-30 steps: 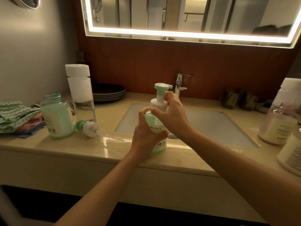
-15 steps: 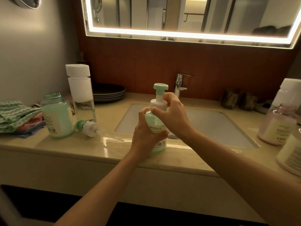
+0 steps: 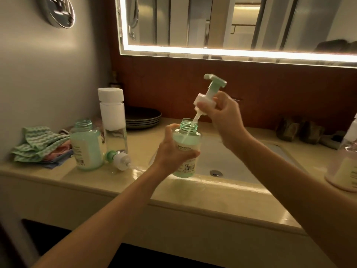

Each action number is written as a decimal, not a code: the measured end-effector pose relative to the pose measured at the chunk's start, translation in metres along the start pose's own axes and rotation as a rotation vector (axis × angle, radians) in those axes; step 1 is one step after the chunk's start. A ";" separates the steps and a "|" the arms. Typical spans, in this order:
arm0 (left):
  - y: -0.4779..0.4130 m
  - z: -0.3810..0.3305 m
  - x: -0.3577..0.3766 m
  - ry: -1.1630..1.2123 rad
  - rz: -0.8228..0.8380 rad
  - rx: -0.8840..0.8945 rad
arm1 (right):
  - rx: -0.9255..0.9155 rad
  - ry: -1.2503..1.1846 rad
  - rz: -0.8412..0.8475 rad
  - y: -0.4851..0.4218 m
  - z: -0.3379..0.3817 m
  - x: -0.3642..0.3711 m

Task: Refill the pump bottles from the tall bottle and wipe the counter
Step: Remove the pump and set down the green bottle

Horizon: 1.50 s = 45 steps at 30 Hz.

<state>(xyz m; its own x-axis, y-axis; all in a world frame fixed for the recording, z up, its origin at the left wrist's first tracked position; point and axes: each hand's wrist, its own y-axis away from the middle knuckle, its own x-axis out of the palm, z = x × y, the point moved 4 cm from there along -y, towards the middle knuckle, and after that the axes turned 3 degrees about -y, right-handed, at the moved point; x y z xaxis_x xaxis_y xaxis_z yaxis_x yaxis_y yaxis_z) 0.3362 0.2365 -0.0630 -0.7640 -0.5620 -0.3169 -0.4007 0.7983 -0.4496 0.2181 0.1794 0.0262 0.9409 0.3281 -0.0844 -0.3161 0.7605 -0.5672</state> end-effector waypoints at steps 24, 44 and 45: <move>-0.109 0.087 -0.068 -0.328 -0.279 -0.259 | 0.533 0.002 0.227 -0.101 -0.168 0.077; -0.125 0.104 -0.082 -0.502 -0.534 -0.121 | 0.287 0.661 0.572 -0.129 -0.218 0.171; -0.125 0.105 -0.082 -0.502 -0.535 -0.119 | 0.276 0.686 0.591 -0.130 -0.217 0.172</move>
<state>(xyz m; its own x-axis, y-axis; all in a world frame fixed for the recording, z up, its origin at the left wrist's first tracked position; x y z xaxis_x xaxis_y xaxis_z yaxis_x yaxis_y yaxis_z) 0.5019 0.1602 -0.0681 -0.1368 -0.8892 -0.4365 -0.7273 0.3893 -0.5651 0.4476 0.0155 -0.0920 0.4581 0.3685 -0.8089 -0.6995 0.7109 -0.0723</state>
